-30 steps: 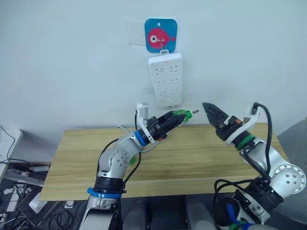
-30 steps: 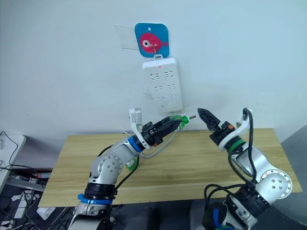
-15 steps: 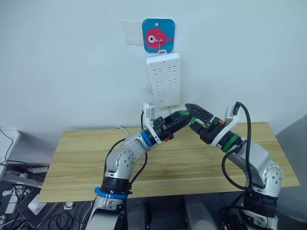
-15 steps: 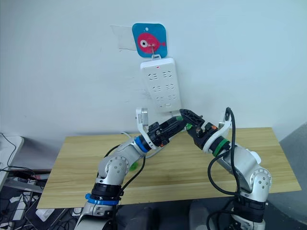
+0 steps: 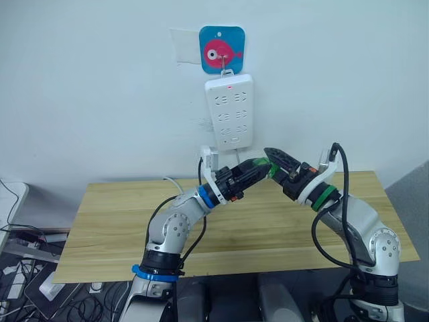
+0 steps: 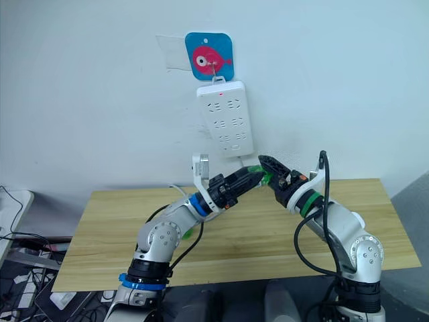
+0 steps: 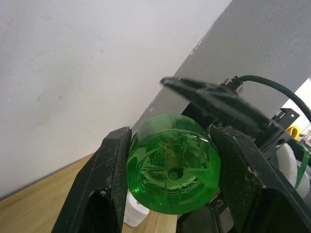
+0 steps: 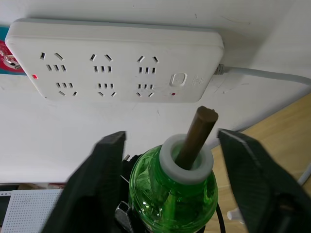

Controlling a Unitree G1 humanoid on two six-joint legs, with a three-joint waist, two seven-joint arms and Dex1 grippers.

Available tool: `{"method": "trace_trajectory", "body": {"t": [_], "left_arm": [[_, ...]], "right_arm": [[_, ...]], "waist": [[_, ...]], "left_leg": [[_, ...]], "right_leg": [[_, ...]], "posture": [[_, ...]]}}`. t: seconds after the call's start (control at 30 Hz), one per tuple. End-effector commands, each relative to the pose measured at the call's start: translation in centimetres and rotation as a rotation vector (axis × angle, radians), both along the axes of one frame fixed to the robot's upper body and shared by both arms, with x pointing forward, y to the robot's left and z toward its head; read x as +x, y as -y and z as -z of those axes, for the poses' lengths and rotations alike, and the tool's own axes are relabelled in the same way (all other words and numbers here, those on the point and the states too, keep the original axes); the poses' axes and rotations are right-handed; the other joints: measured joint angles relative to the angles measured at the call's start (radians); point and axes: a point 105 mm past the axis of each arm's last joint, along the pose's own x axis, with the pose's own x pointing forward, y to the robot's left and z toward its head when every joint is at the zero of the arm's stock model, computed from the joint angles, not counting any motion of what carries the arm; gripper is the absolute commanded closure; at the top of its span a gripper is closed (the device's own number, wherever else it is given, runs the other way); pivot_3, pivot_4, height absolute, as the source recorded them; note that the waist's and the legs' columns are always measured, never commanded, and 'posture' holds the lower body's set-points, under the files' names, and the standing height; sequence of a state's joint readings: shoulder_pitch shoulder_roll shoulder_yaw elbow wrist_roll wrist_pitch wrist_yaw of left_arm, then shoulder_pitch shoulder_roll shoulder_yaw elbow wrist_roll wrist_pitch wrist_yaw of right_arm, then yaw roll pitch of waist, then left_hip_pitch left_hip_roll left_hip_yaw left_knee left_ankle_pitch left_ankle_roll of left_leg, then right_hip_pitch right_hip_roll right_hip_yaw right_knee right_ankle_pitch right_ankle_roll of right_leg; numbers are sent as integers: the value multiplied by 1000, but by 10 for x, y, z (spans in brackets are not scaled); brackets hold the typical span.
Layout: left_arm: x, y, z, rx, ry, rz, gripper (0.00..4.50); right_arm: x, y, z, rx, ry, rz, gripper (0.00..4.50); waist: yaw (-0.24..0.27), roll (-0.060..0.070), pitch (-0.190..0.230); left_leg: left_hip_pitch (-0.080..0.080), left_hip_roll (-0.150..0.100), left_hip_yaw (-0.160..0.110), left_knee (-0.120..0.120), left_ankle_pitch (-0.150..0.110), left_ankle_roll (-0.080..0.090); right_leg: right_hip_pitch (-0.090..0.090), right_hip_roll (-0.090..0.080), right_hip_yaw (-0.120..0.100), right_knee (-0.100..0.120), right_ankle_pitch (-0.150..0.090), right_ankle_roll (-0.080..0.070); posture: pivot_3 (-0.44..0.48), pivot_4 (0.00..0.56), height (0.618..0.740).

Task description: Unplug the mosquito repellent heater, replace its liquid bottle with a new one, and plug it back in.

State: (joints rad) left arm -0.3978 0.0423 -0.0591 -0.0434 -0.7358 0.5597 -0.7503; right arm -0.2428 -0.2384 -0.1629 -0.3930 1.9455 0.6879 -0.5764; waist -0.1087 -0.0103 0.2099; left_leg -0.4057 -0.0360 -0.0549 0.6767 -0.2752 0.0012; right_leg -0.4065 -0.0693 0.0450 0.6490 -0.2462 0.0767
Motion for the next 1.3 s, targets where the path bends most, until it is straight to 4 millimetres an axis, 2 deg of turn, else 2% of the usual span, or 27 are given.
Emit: {"method": "trace_trajectory", "body": {"t": [0.03,0.13,0.47,0.53,0.67,0.7,0.73,0.87,0.97,1.03,1.17,1.3], "left_arm": [[-6,2,-10,-11,50,10,2283],[-7,2,-10,-11,49,10,2283],[-8,4,-8,-5,36,25,2283],[-10,2,-6,9,27,49,1561],[-7,-7,-2,61,40,26,414],[-7,-10,0,85,50,25,92],[-8,-12,3,117,67,27,0],[-17,-15,14,271,166,67,0],[-25,-12,24,389,270,105,0],[-28,-9,30,448,326,121,0],[-29,-2,42,532,417,127,0],[-28,1,45,529,424,112,0]], "right_arm": [[-8,-4,-14,14,71,-33,2798],[-9,-5,-14,9,77,-41,3646],[-9,-5,-16,3,97,-48,3630],[-6,1,-13,-18,93,-22,3630],[4,26,-1,-114,97,54,3630],[8,35,5,-163,99,80,3630],[12,46,13,-226,103,112,3630],[21,69,40,-545,185,124,3630],[32,82,69,-1010,370,122,3630],[39,86,79,-1204,518,142,3630],[50,92,100,-1397,648,187,3630],[61,101,119,-1432,620,247,3630]], "waist": [[0,0,0],[0,0,0],[3,0,0],[3,0,0],[3,0,0],[4,0,0],[4,0,0],[10,0,0],[11,0,0],[16,0,0],[21,0,0],[22,0,0]], "left_leg": [[0,0,0,0,0,0],[0,0,0,0,0,0],[0,0,0,0,0,0],[0,0,0,0,0,0],[0,0,0,0,0,0],[0,0,0,0,0,0],[0,0,0,0,0,0],[0,-1,1,0,0,0],[1,-2,2,0,0,0],[2,-3,2,0,0,0],[3,-2,3,0,0,0],[3,0,3,0,0,0]], "right_leg": [[0,0,0,0,0,0],[0,0,0,0,0,0],[0,0,0,0,0,0],[0,0,0,0,0,0],[0,0,0,0,0,0],[0,0,0,0,0,0],[0,0,0,0,0,0],[0,0,0,0,0,0],[0,0,1,0,0,0],[1,0,1,0,0,0],[1,1,2,0,0,0],[1,0,2,1,0,0]], "posture": [[-161,174,740],[-160,175,740],[-158,176,740],[-159,178,740],[-159,178,740],[-159,178,740],[-159,178,740],[-142,176,740],[-144,173,740],[-137,172,740],[-126,169,740],[-117,166,740]]}}
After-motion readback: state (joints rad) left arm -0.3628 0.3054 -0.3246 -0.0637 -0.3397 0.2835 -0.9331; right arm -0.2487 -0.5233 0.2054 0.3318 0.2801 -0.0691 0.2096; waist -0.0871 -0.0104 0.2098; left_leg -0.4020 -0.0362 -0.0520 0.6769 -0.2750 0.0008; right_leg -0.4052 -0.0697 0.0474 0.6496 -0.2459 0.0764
